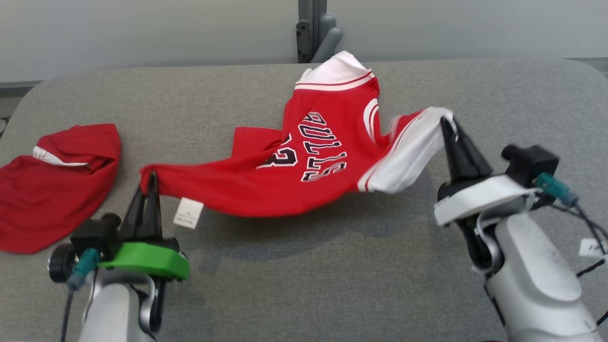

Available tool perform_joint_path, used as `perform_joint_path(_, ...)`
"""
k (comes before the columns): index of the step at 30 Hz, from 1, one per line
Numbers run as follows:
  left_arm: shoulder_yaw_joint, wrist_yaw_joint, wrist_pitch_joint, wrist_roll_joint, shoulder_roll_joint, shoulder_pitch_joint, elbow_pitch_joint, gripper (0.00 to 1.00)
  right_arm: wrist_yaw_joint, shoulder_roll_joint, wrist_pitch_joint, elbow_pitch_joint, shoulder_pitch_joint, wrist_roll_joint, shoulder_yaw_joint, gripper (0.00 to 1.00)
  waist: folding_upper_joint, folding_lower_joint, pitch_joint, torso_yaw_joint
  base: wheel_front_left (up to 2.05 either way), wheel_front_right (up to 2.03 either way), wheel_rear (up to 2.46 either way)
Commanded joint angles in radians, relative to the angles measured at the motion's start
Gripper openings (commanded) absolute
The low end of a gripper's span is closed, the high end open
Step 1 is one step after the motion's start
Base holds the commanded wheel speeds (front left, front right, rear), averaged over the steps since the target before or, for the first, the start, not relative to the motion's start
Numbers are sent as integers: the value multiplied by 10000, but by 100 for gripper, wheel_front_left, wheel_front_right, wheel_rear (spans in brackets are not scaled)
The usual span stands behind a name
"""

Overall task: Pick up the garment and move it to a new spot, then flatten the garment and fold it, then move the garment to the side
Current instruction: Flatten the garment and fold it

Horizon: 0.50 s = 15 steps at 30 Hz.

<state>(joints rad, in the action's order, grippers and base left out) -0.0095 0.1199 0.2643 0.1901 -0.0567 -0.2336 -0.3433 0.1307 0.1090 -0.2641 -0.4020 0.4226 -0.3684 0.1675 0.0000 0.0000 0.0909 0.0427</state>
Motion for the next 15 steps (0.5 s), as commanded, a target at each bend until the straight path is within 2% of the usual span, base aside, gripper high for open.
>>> perform_joint_path(1, 42, 30, 0, -54, -153, -279, 103, 0, 0, 117, -1, 165, 198, -67, -91, 0, 0, 0, -227, -200, 0, 0, 0)
perform_joint_path(5, -177, 108, 0, -145, -799, -1623, 488, 0, 0, 625, -1, 1019, 1306, -265, -669, 0, 0, 0, -276, -325, 0, 0, 0)
perform_joint_path(10, -829, 89, -3, 396, -1898, -3465, 975, 0, 0, 1420, -1, 1612, 2745, -360, -1013, 0, 0, 0, -9, -455, 0, 0, 0)
perform_joint_path(15, -1458, 91, -82, 756, -2761, -5189, 508, 0, 0, 2056, 50, 1285, 3909, -270, -819, 0, 0, 0, 949, -529, 0, 0, 0)
